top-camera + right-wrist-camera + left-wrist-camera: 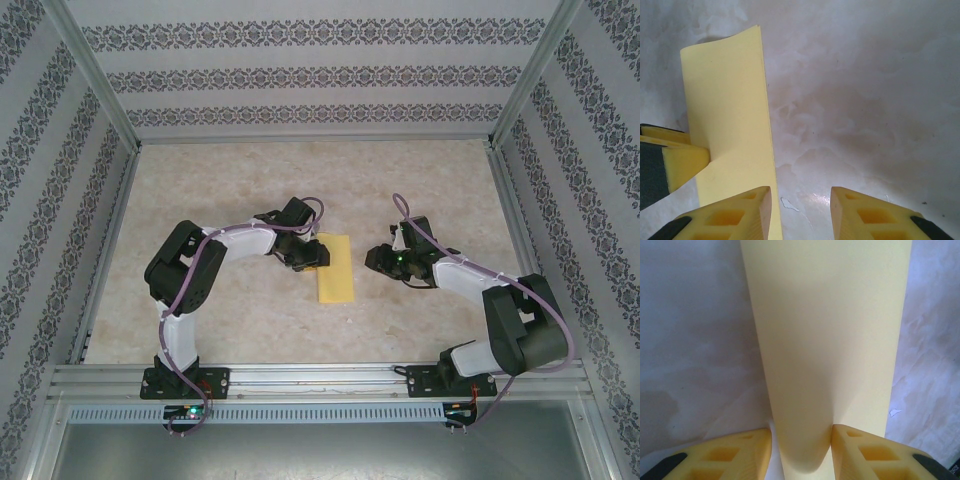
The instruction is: Fold a paper plane with a square sheet of paper (fold left side to right side)
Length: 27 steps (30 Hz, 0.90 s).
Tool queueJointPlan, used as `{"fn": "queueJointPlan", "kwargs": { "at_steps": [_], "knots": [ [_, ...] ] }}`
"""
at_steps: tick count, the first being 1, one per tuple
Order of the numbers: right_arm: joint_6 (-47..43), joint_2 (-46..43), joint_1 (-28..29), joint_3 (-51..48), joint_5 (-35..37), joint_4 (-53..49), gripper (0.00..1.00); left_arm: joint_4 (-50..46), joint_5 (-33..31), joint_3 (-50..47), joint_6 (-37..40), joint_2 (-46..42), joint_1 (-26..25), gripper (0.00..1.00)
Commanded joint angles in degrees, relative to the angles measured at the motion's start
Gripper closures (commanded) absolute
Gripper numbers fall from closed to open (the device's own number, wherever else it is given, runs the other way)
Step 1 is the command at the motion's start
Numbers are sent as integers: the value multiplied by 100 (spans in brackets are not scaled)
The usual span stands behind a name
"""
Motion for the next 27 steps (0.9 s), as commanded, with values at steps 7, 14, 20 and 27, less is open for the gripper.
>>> {"fn": "queueJointPlan", "kwargs": {
  "at_steps": [7,14,20,27],
  "knots": [
    [-172,7,-20,-53,-5,-75,64,155,-376,-150,178,784,-346,61],
    [-182,100,56,19,-209,-23,64,-17,-448,-83,287,793,-346,61],
    [-138,324,271,165,-260,32,64,-17,-436,-47,278,818,-351,61],
    [-18,579,493,337,-353,173,65,-39,-445,-13,242,846,-346,61]
  ]
}}
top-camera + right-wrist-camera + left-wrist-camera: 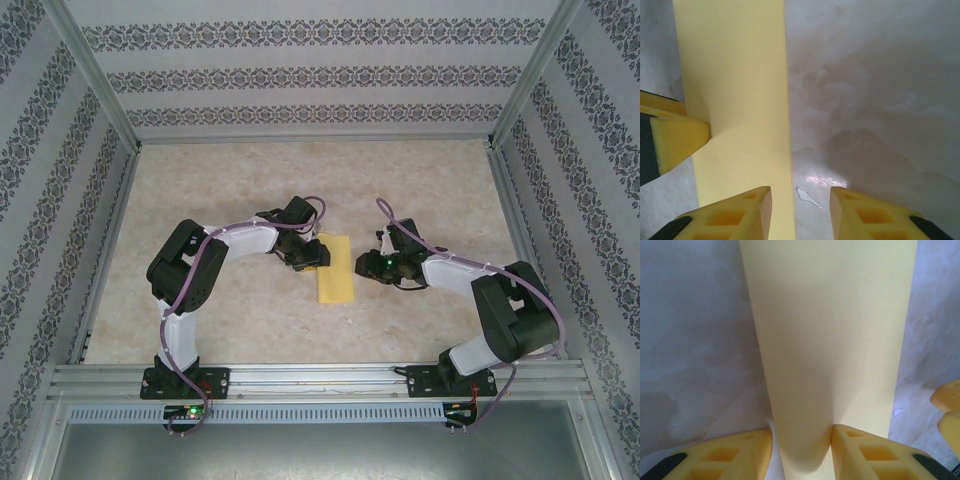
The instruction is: Fold a paper plane with a square sheet of paper (fold left side to right side)
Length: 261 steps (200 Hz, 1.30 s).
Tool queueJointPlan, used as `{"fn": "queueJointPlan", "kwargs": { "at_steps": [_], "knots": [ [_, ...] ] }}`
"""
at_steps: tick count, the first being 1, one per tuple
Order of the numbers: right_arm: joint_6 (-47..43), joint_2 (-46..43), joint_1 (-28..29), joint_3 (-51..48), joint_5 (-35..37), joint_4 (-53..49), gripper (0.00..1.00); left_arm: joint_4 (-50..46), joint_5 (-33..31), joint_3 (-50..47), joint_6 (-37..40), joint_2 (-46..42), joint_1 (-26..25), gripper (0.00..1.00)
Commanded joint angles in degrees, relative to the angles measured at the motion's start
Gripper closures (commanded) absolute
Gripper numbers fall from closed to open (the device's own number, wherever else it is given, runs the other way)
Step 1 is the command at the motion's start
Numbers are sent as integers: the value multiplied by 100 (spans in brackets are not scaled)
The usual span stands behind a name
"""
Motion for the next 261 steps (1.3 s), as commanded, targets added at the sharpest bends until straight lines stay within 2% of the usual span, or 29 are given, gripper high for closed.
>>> {"fn": "queueJointPlan", "kwargs": {
  "at_steps": [1,26,72,96,162,179,261],
  "knots": [
    [103,103,85,199,-146,185,65,208,-401,-199,149,776,-335,61],
    [214,228,147,266,-243,347,68,206,-410,-188,137,791,-337,61],
    [446,596,287,426,-581,788,87,188,-443,-178,138,783,-337,61],
    [466,807,341,515,-601,830,93,188,-444,-187,137,788,-335,61],
    [494,1254,351,439,-497,757,100,197,-465,-165,137,731,-334,61],
    [413,1314,351,420,-379,611,100,218,-538,-187,147,602,-327,58],
    [115,1517,355,401,15,64,100,147,-1132,-533,531,-1083,-33,45]
  ]
}}
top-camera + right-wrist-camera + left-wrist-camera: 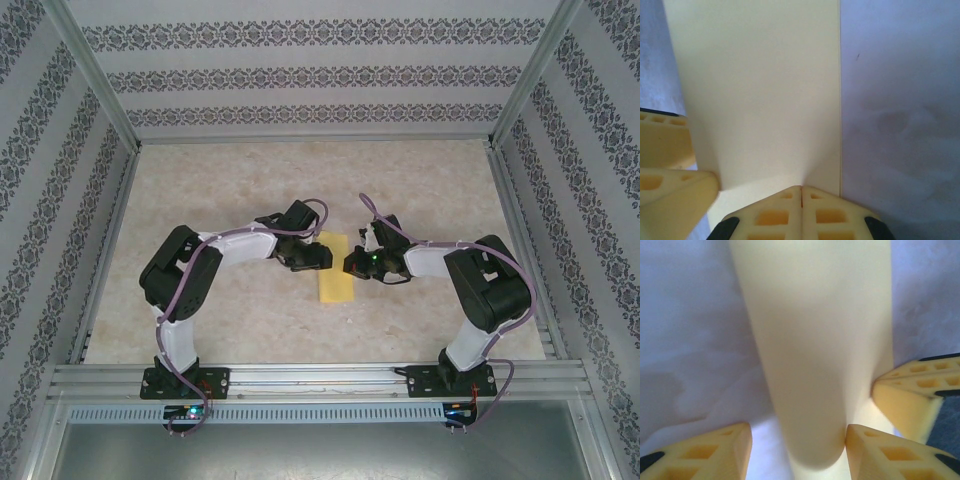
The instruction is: Fold a paper plane with a square sheet of paper (fold left side to right side)
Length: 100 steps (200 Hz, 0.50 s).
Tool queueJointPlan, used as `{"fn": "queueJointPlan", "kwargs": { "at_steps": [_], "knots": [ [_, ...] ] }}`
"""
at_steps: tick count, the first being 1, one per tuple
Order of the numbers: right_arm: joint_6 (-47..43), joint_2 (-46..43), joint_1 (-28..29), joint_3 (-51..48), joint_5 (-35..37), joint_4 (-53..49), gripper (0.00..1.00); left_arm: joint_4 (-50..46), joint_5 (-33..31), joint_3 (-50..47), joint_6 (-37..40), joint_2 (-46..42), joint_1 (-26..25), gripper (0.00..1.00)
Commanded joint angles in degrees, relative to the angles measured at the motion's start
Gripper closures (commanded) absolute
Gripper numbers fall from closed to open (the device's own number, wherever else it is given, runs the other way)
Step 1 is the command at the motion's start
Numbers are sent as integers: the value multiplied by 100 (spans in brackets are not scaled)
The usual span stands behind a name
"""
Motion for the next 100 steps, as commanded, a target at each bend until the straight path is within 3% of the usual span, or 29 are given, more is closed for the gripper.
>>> {"fn": "queueJointPlan", "kwargs": {
  "at_steps": [1,34,69,100],
  "knots": [
    [-246,320,58,-94,582,-694,100,-23,-490,-167,302,-573,134,45],
    [-337,269,60,-76,714,-867,100,343,-196,-365,538,-1134,152,48],
    [-349,277,56,-59,760,-904,100,1165,982,-614,355,-1087,133,71],
    [-347,290,60,-41,773,-924,100,1560,1485,-634,228,-669,-2,81]
  ]
}}
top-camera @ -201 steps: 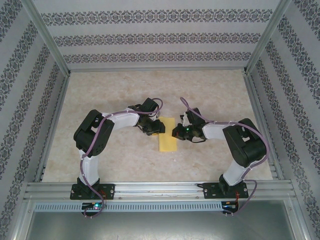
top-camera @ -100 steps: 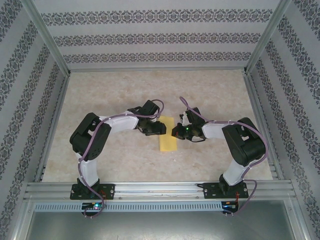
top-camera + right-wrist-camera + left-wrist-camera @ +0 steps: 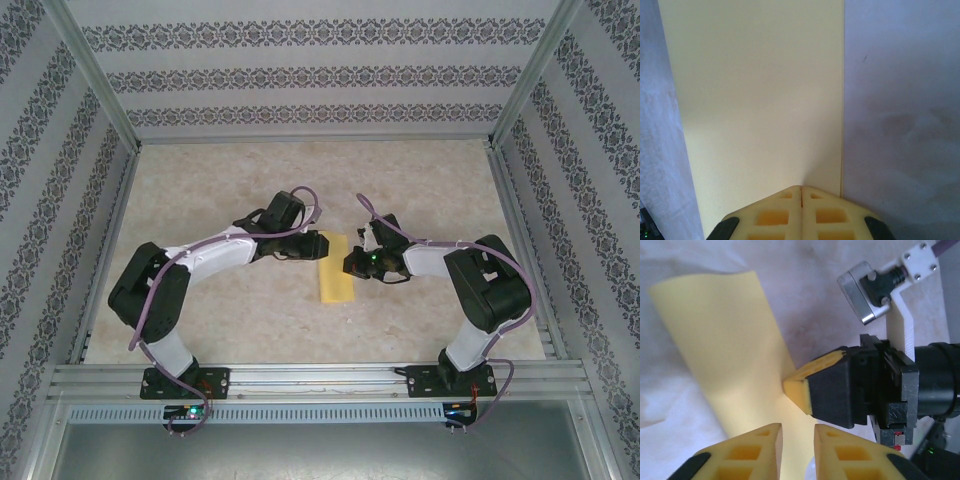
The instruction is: Fold a paper plane with a square sheet of paper (fold left side to right side)
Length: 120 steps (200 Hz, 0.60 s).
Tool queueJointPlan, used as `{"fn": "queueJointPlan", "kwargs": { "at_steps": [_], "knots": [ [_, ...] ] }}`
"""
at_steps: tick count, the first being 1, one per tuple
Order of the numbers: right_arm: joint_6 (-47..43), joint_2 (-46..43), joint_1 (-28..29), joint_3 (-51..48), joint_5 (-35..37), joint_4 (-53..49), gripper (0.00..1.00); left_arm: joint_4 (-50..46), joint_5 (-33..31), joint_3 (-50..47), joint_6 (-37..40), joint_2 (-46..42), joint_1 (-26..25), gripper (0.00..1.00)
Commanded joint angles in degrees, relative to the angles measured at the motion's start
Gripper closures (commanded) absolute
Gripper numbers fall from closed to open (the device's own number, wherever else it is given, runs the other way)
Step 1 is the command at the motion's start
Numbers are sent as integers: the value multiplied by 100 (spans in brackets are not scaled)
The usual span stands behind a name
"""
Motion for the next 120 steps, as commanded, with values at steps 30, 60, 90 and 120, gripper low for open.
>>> {"fn": "queueJointPlan", "kwargs": {
  "at_steps": [30,60,90,120],
  "knots": [
    [-128,286,67,-126,728,-782,100,851,606,-245,-231,651,-109,82],
    [-128,286,69,-115,741,-805,100,784,320,-305,-227,842,-109,82],
    [-154,286,64,-110,785,-864,100,646,9,-423,-192,914,-85,83],
    [-198,286,73,-105,837,-942,100,561,-200,-565,-209,938,-35,87]
  ]
}}
